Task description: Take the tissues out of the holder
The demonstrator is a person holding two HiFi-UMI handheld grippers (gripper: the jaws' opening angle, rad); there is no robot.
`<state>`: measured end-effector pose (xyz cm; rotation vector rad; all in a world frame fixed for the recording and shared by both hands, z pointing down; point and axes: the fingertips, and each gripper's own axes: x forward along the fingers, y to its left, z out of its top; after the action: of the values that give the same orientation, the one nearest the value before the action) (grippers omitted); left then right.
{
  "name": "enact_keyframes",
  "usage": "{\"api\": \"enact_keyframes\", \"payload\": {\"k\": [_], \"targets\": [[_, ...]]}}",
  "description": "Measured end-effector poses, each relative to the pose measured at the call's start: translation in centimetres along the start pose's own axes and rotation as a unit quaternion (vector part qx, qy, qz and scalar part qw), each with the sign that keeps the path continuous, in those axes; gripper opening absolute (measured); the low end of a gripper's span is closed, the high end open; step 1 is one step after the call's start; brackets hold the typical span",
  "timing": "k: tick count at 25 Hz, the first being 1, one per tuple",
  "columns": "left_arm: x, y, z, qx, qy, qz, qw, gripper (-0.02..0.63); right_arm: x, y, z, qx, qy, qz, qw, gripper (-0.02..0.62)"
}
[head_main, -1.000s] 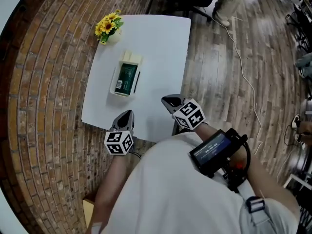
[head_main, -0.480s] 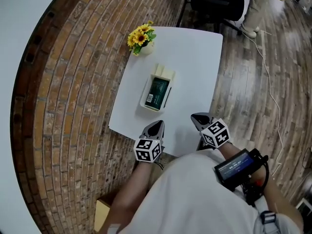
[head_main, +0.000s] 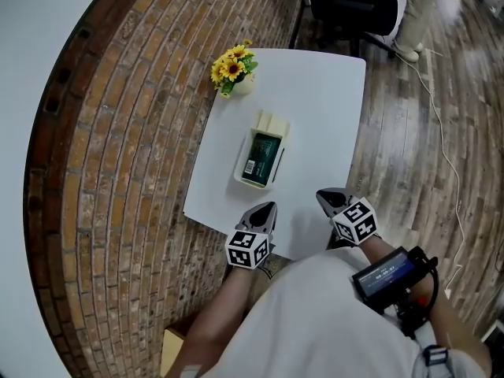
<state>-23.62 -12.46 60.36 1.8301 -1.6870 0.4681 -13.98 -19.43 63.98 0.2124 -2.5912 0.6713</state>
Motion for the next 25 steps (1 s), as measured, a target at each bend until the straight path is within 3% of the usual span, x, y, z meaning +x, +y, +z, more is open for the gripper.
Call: {"api": "enact_keyframes", "payload": {"k": [10, 21, 25], "targets": [[0.7, 0.9, 1.1, 0.022, 0.010, 0.005, 0.9997, 0.008, 0.2, -0.2, -0.3, 0.010, -0.002, -0.010, 1.000, 0.006], [2.1, 5.1, 4.6, 0.032, 0.019, 0.027, 0.9989, 0.009, -0.3, -0.3, -0.5, 0.007, 0.001, -0.019, 1.000, 0.006], [2.7, 6.7, 4.8, 0.037, 0.043, 0.039, 0.9976, 0.009, -0.7, -0.5, -0.8, 0.017, -0.002, -0.025, 1.000, 0.006]]}}
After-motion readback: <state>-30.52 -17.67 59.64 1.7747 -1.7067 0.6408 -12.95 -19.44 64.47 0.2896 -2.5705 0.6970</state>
